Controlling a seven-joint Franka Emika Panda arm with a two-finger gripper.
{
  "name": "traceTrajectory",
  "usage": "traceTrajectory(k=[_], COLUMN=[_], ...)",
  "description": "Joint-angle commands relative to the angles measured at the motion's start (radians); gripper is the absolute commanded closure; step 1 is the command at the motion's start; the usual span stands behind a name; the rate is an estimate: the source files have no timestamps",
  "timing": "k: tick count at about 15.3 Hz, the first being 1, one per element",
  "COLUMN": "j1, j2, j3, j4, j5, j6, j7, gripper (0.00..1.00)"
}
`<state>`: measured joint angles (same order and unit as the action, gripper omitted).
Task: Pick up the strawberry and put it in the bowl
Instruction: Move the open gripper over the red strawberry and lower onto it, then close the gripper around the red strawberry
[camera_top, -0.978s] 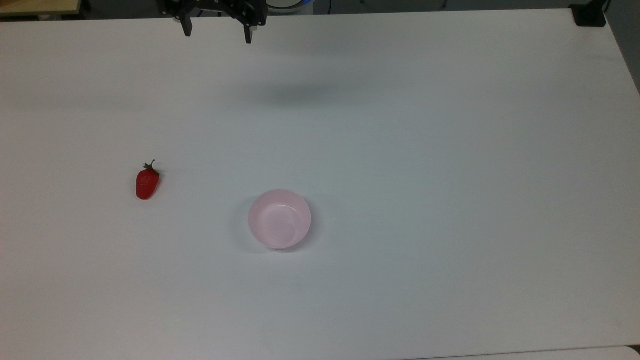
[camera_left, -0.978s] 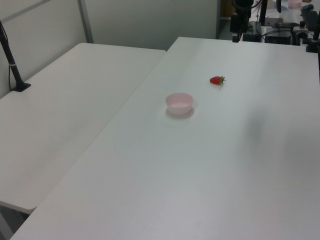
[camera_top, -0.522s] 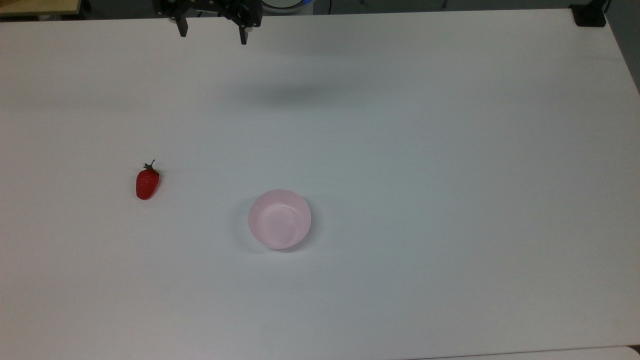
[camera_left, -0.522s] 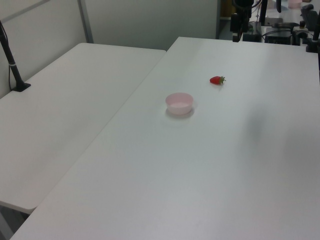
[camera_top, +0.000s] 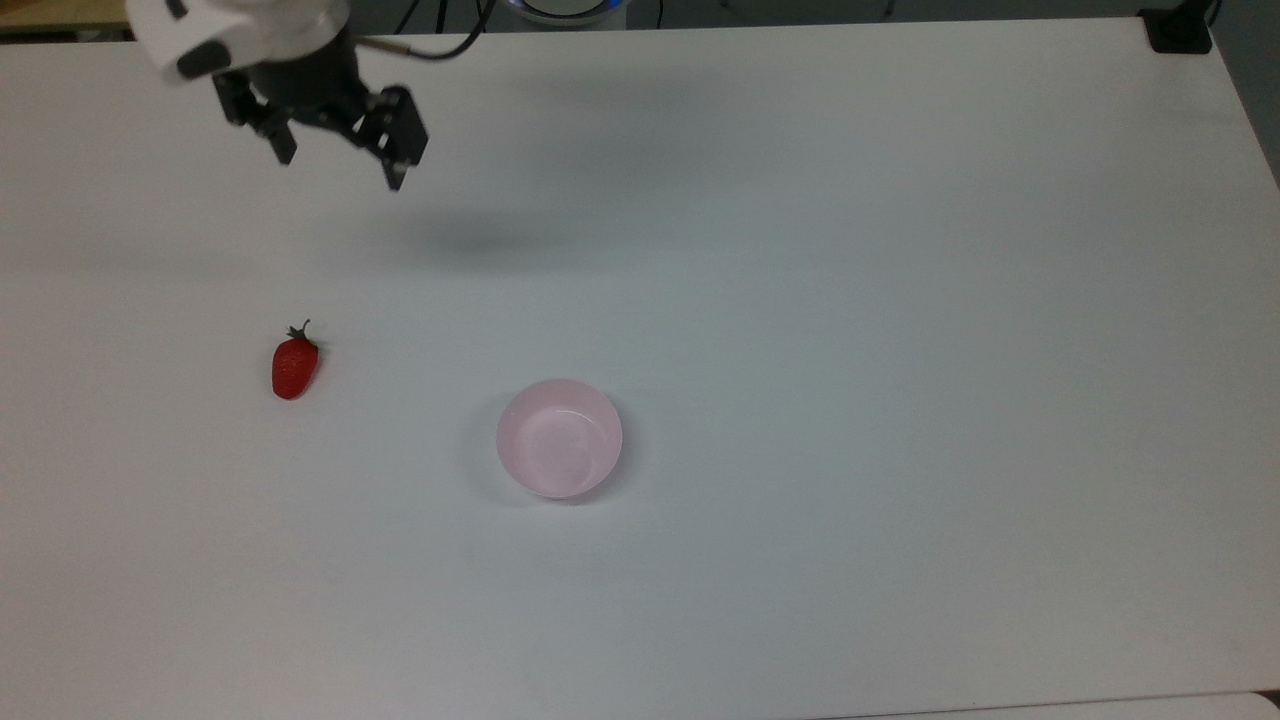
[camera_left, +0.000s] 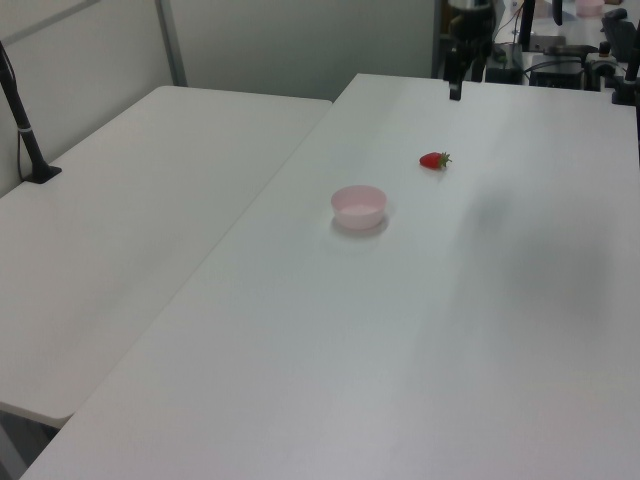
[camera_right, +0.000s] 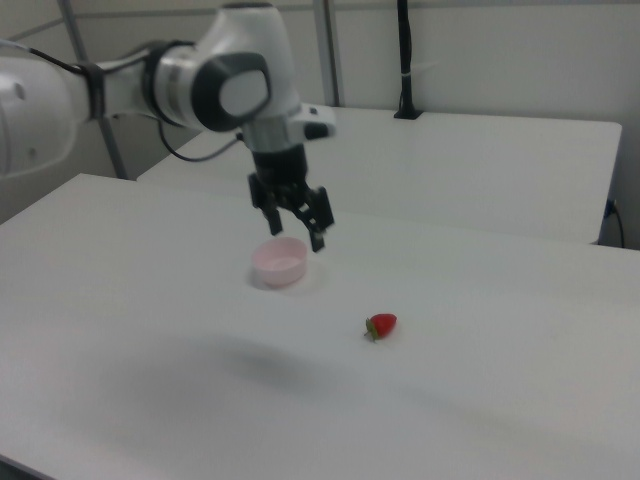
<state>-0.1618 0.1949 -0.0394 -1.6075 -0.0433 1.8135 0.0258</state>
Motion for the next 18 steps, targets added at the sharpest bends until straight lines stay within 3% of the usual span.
traceTrajectory(k=[1, 4, 11, 18], j1=[-0.050, -0.079, -0.085, -0.081], j2=[0.116, 0.199, 0.325, 0.368], j3=[-0.004, -0.004, -0.004, -0.002], j4=[0.008, 0.008, 0.008, 0.008], j5=[0.020, 0.011, 0.002, -0.058], j6=[0.128, 0.246, 0.430, 0.487], j7=[0.067, 0.141, 0.152, 0.172], gripper=[0.00, 0.03, 0.12, 0.31])
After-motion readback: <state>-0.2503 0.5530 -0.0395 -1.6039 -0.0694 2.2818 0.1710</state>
